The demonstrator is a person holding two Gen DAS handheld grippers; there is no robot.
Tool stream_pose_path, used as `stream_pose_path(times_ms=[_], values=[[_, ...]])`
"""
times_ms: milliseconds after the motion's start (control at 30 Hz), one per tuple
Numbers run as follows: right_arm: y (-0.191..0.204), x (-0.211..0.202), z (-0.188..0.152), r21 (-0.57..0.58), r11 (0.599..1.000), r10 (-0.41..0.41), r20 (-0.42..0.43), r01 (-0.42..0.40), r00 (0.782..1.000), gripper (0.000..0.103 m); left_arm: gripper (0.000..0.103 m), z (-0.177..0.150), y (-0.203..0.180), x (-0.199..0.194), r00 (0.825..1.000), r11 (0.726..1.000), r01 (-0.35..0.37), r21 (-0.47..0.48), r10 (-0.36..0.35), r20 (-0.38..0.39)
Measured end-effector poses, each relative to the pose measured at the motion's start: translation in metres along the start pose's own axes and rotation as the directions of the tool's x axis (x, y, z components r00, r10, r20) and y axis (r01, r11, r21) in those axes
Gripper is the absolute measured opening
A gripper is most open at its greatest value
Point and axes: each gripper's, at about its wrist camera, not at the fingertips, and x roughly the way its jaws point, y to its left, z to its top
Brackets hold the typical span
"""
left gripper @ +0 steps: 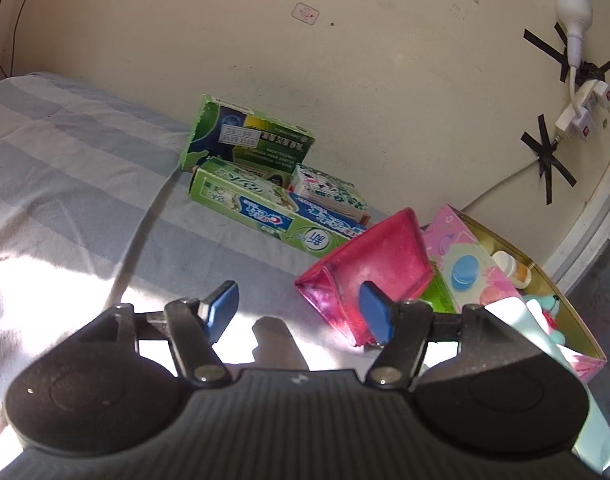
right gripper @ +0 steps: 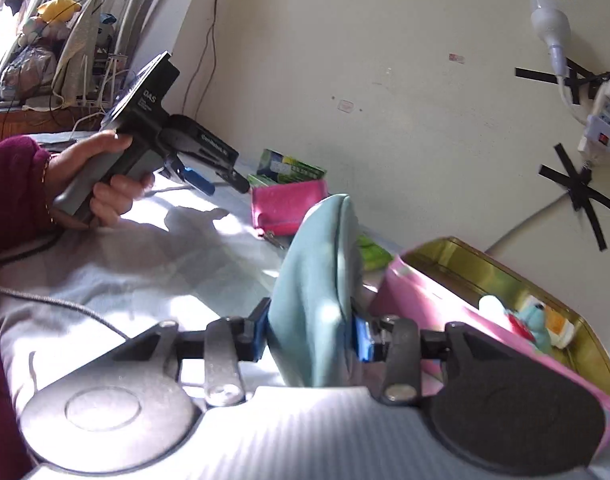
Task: Organize objects
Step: 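Lift the teal pouch with the right gripper toward the tin, then lower the pouch into the tin and open the right gripper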
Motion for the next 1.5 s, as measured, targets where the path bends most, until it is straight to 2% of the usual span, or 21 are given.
stream_pose_path(times_ms=[33,167,200,267,300,433,567,667,700,733,767,833,867,933,967,1033,1100,1200,1333,1500], values=[[-0.005,-0.007,-0.008,0.046,0.998,-0.037,-0.010,0.037,0.999,0.075,0.073,0.000,-0.005,-0.002,1.000,1.000,0.020,0.011,-0.020,0.001],[-0.027,-0.022,-0.025,0.279,0.958,-0.063,-0.033,0.069,0.998,0.084,0.074,0.002,-0.032,-0.009,0.993,0.991,0.122,0.058,-0.121,-0.013],[-0.036,-0.026,-0.028,0.368,0.929,-0.041,-0.020,0.045,0.999,0.086,0.075,0.002,-0.038,-0.010,0.990,0.988,0.137,0.065,-0.136,-0.023],[-0.048,-0.024,-0.032,0.495,0.868,0.025,0.015,-0.029,1.000,0.088,0.085,0.000,-0.054,-0.010,0.984,0.981,0.171,0.093,-0.166,-0.064],[-0.055,-0.028,-0.036,0.550,0.832,0.057,0.034,-0.066,0.998,0.089,0.085,-0.002,-0.059,-0.010,0.982,0.978,0.179,0.107,-0.171,-0.079],[-0.063,-0.023,-0.039,0.627,0.769,0.130,0.034,-0.123,0.991,0.093,0.085,-0.015,-0.078,-0.019,0.973,0.955,0.205,0.216,-0.173,-0.156],[-0.052,-0.011,-0.041,0.612,0.787,0.152,-0.074,-0.076,0.986,0.096,0.090,-0.028,-0.088,-0.011,0.966,0.932,0.214,0.293,-0.157,-0.206],[-0.039,-0.006,-0.043,0.586,0.808,0.153,-0.094,-0.069,0.984,0.098,0.090,-0.038,-0.095,0.009,0.951,0.922,0.226,0.313,-0.139,-0.275],[-0.034,-0.002,-0.041,0.567,0.821,0.143,-0.104,-0.059,0.984,0.098,0.087,-0.044,-0.097,0.018,0.942,0.919,0.231,0.318,-0.130,-0.308],[-0.030,0.001,-0.038,0.551,0.833,0.137,-0.114,-0.052,0.984,0.096,0.076,-0.051,-0.099,0.027,0.931,0.917,0.244,0.315,-0.130,-0.342],[-0.026,0.005,-0.036,0.534,0.845,0.124,-0.134,-0.033,0.983,0.096,0.071,-0.056,-0.101,0.025,0.942,0.912,0.244,0.330,-0.141,-0.306],[-0.019,0.012,-0.030,0.481,0.877,0.084,-0.165,0.005,0.983,0.093,0.069,-0.058,-0.104,0.022,0.947,0.907,0.232,0.352,-0.127,-0.297],[-0.018,0.013,-0.029,0.473,0.881,0.072,-0.167,0.015,0.983,0.083,0.064,-0.057,-0.104,0.020,0.948,0.910,0.227,0.348,-0.125,-0.294],[-0.027,0.011,-0.029,0.514,0.857,0.105,-0.137,-0.020,0.985,0.074,0.058,-0.050,-0.098,0.009,0.951,0.924,0.216,0.316,-0.126,-0.283],[-0.032,0.008,-0.030,0.546,0.836,0.126,-0.105,-0.048,0.986,0.073,0.056,-0.046,-0.096,0.003,0.953,0.928,0.216,0.304,-0.133,-0.271],[-0.036,-0.001,-0.027,0.557,0.826,0.134,-0.047,-0.085,0.990,0.072,0.055,-0.037,-0.093,-0.018,0.961,0.931,0.223,0.290,-0.160,-0.226],[-0.035,-0.015,-0.013,0.511,0.853,0.103,0.030,-0.104,0.994,0.072,0.055,-0.027,-0.101,-0.035,0.969,0.930,0.221,0.295,-0.177,-0.170],[-0.044,-0.028,0.004,0.446,0.890,0.042,0.118,-0.090,0.992,0.072,0.055,-0.008,-0.116,-0.046,0.973,0.926,0.230,0.300,-0.209,-0.101],[-0.080,-0.023,0.012,0.436,0.899,-0.030,0.163,-0.045,0.986,0.072,0.055,0.012,-0.155,-0.023,0.970,0.909,0.240,0.340,-0.237,-0.052],[-0.137,0.008,0.003,0.471,0.882,-0.090,0.129,0.019,0.988,0.072,0.056,0.018,-0.199,0.041,0.972,0.913,0.235,0.332,-0.219,-0.086]])
